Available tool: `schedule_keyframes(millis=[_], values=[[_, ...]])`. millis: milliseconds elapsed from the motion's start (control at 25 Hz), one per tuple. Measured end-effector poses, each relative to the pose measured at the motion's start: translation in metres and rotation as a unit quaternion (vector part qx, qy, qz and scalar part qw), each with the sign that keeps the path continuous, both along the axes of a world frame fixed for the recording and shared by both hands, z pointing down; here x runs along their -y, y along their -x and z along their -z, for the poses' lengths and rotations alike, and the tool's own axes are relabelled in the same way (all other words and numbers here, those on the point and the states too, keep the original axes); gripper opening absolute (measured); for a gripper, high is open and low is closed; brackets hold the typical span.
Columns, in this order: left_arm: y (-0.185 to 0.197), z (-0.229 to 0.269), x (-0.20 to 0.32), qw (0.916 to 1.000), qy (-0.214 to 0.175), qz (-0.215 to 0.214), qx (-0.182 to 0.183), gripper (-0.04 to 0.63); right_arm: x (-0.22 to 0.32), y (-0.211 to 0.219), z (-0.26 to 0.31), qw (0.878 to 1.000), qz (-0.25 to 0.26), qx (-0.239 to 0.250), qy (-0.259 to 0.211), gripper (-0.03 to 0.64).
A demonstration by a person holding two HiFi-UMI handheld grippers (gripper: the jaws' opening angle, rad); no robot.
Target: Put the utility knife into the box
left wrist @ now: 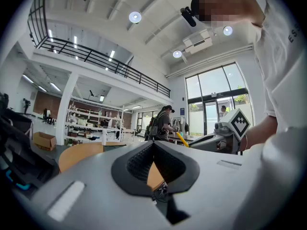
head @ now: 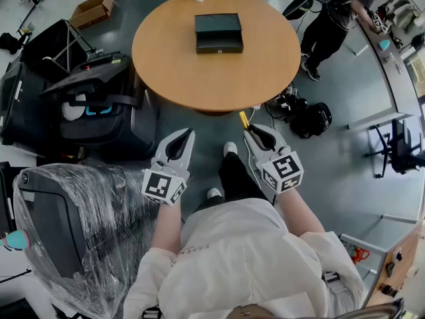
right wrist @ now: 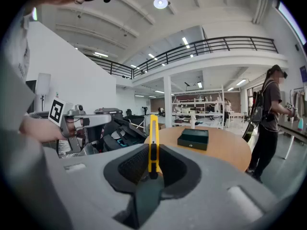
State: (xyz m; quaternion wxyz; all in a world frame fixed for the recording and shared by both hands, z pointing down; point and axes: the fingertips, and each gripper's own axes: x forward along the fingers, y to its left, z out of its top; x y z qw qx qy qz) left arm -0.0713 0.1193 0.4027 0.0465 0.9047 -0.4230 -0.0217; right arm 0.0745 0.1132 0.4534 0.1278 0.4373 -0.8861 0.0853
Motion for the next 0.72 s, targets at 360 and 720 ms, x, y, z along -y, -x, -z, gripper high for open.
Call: schedule_keyframes(millis=[360, 720], values=[[-0.006, -0.013, 0.105, 0.9999, 0.011, 0.01, 0.006, 0.017, 0.117, -0.006, -0.012, 1.0, 0.009, 0.011, 0.006, 0.057], [-0.027, 0.006, 0.25, 0.9998, -0.004, 0.02, 0.005, 0.017, 0.268, -0.02, -0.001, 0.999, 0.037, 0.01, 0.011, 0.057]])
